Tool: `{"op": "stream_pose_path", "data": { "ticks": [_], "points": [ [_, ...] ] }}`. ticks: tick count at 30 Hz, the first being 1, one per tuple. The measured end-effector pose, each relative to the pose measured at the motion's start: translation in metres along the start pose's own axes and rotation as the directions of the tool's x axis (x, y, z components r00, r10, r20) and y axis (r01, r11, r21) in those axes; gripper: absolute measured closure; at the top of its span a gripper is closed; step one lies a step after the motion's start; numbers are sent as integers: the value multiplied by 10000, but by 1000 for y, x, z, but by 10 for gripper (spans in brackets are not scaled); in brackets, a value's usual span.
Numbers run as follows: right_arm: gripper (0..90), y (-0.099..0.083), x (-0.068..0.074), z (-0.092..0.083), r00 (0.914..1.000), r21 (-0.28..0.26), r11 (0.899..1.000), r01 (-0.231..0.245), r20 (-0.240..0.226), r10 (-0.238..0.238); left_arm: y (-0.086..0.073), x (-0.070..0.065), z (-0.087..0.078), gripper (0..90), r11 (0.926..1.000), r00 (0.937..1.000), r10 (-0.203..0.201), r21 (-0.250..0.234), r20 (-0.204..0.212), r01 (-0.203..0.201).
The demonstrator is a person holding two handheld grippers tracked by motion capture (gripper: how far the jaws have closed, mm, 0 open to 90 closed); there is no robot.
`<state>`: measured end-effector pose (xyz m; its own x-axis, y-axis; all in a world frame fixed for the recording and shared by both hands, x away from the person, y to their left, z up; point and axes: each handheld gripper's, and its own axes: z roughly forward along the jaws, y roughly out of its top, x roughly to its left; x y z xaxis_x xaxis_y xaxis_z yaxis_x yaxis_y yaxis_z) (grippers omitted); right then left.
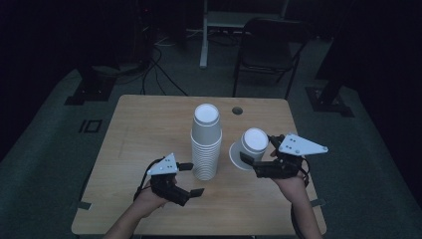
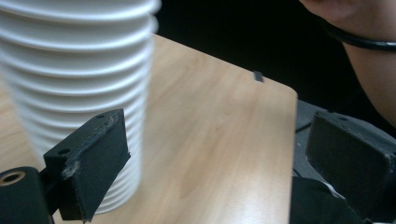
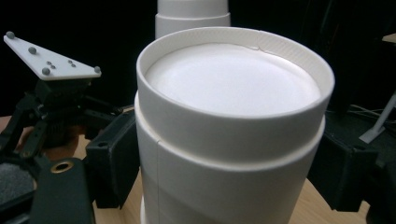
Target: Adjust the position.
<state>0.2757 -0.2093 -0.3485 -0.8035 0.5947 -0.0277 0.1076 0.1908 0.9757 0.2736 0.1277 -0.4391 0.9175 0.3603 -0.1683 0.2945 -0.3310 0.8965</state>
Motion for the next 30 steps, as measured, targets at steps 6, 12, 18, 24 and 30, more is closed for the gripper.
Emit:
{"op": "stream_pose_path", "data": {
  "ticks": [6, 12, 18, 24, 30],
  "points": [
    [199, -4, 11, 1, 9995, 119, 9999, 115, -313, -111, 0, -13, 15, 64, 9998, 9979, 147, 96, 623, -154],
    [198, -11, 22, 3, 9982, 99, 9999, 89, -601, -83, 3, -20, 26, 64, 9998, 9952, 210, -60, 958, -206],
    [198, -19, 29, 9, 9971, 362, 9992, 175, -743, -148, 6, -24, 35, 64, 9997, 9904, 255, -95, 1362, -244],
    [198, -22, 32, 12, 9949, 207, 9998, 32, -1006, -11, 7, -27, 42, 64, 9993, 9827, 224, -347, 1837, -163],
    [198, -21, 35, 15, 9937, 226, 9997, 91, -1121, -65, 14, -29, 45, 150, 9958, 9755, 233, -910, 2187, -34]
  ]
}}
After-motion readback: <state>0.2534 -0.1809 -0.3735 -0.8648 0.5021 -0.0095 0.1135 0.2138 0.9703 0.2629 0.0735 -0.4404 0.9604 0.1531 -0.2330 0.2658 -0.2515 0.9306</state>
